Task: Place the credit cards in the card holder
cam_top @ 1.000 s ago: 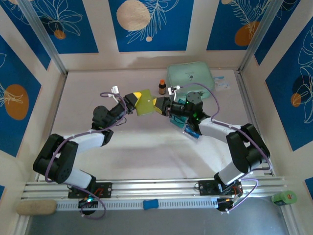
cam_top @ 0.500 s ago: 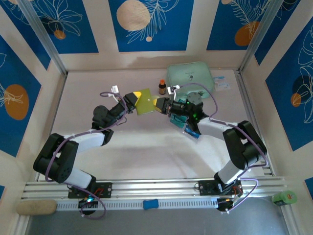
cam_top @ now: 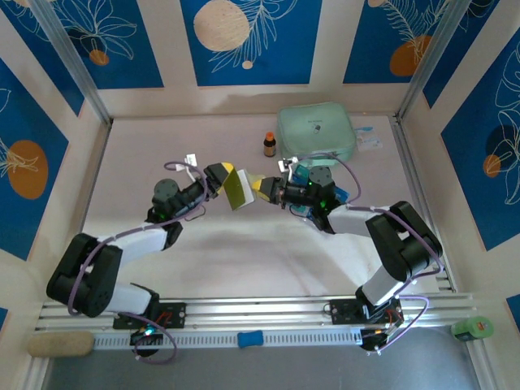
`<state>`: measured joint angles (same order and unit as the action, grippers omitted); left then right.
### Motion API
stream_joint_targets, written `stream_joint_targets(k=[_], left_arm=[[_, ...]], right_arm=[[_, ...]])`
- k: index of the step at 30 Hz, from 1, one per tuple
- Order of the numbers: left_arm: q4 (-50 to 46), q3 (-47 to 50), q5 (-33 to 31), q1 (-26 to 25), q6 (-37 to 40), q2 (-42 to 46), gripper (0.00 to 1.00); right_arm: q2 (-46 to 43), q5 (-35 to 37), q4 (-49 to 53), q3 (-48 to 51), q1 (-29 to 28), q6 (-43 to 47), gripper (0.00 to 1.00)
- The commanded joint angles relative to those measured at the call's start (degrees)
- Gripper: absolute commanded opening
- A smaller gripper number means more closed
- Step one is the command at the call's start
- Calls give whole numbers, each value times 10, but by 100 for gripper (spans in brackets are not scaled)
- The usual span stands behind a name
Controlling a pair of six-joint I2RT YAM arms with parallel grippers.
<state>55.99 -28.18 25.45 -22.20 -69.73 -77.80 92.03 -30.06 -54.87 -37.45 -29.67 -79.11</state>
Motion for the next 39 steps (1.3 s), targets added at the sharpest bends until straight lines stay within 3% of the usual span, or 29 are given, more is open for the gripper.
stream_joint_targets(k=[1, 9, 15, 26, 39], left_arm=[[-92, 10, 2, 10, 77, 43, 98], [-363, -30, -45, 12, 219, 139, 100], [-588, -108, -104, 0, 316, 155, 100], [-657, -112, -151, -27, 363, 130, 100], [-719, -168, -238, -100, 428, 53, 100]], right_arm=[[5, 26, -4, 18, -14, 26, 0], [23, 91, -3, 61, -55, 48, 0], [51, 141, -6, 71, -90, 55, 0], [136, 208, -47, 83, -138, 45, 0], [137, 250, -64, 113, -154, 37, 0]])
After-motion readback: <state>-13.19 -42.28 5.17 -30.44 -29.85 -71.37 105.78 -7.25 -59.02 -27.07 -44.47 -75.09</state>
